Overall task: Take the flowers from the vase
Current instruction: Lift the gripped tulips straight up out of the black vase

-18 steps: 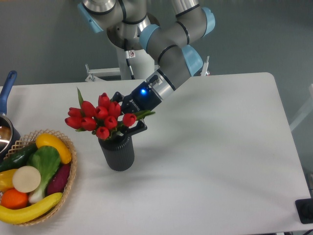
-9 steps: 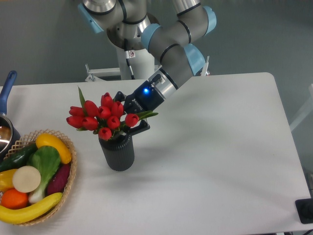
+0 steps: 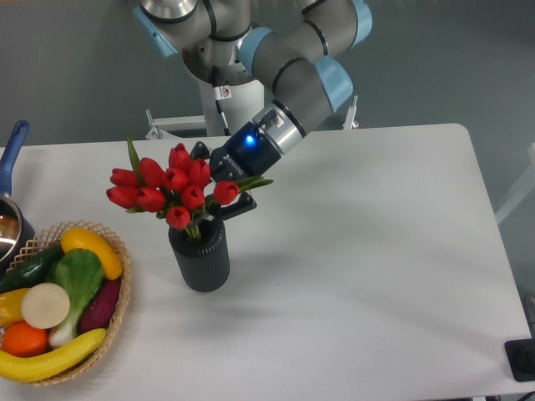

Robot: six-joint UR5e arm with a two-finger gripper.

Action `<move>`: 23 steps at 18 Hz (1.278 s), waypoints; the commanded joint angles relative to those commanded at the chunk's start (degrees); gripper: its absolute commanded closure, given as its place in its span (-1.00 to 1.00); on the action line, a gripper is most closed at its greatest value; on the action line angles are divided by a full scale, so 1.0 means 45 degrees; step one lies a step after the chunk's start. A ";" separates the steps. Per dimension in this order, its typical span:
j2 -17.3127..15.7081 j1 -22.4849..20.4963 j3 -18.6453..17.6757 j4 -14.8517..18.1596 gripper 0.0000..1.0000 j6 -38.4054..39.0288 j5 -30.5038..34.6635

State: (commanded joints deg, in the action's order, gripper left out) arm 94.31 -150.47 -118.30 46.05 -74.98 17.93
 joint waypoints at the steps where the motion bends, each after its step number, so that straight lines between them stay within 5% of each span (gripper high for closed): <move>1: -0.0058 0.0000 0.0078 0.0000 0.05 0.0175 -0.0019; 12: -0.1171 0.0020 0.0957 0.0000 0.05 0.2831 -0.0097; 23: -0.1485 0.0000 0.2460 0.0000 0.05 0.5019 -0.0644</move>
State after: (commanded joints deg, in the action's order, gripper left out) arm 87.63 -150.47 -107.23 46.05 -52.39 15.03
